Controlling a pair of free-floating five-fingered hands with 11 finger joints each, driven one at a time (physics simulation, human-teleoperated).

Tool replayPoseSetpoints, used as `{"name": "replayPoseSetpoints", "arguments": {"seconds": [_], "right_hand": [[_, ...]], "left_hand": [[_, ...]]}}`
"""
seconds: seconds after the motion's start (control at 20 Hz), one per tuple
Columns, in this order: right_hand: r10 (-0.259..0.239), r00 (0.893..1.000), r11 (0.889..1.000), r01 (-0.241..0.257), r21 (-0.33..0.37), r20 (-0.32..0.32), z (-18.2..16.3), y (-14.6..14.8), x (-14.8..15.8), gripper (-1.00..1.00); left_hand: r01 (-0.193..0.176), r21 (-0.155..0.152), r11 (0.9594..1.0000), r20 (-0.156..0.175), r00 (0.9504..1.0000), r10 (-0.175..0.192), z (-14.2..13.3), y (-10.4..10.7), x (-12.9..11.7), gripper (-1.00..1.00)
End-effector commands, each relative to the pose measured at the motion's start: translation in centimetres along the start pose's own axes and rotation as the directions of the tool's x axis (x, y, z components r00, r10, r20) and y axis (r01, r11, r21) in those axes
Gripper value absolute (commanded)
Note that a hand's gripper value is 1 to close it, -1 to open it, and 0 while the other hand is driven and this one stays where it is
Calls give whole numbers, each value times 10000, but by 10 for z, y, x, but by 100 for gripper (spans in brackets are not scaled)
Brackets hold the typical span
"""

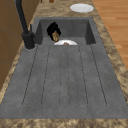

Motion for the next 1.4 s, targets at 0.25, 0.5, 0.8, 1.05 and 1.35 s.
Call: {"name": "replayPoseSetpoints", "arguments": {"seconds": [0.25, 0.5, 0.8, 1.05, 1.35], "right_hand": [[105, 9999, 9997, -104, -200, 41, 63, -42, -18, 100], [298, 9995, 9984, -299, -489, -44, 103, -64, -24, 100], [379, 9992, 9965, -387, -742, -118, 159, -84, -25, 100], [353, 9994, 9930, -349, -1125, 20, 204, -92, -32, 100], [225, 9997, 9914, -213, -1291, 76, 248, -90, -42, 100]], "left_hand": [[0, 0, 10000, 0, 10000, 0, 0, 0, 0, 0], [0, 0, 10000, 0, 10000, 0, 0, 0, 0, 0], [0, 0, 10000, 0, 10000, 0, 0, 0, 0, 0], [0, 0, 10000, 0, 10000, 0, 0, 0, 0, 0], [0, 0, 10000, 0, 10000, 0, 0, 0, 0, 0]]}}
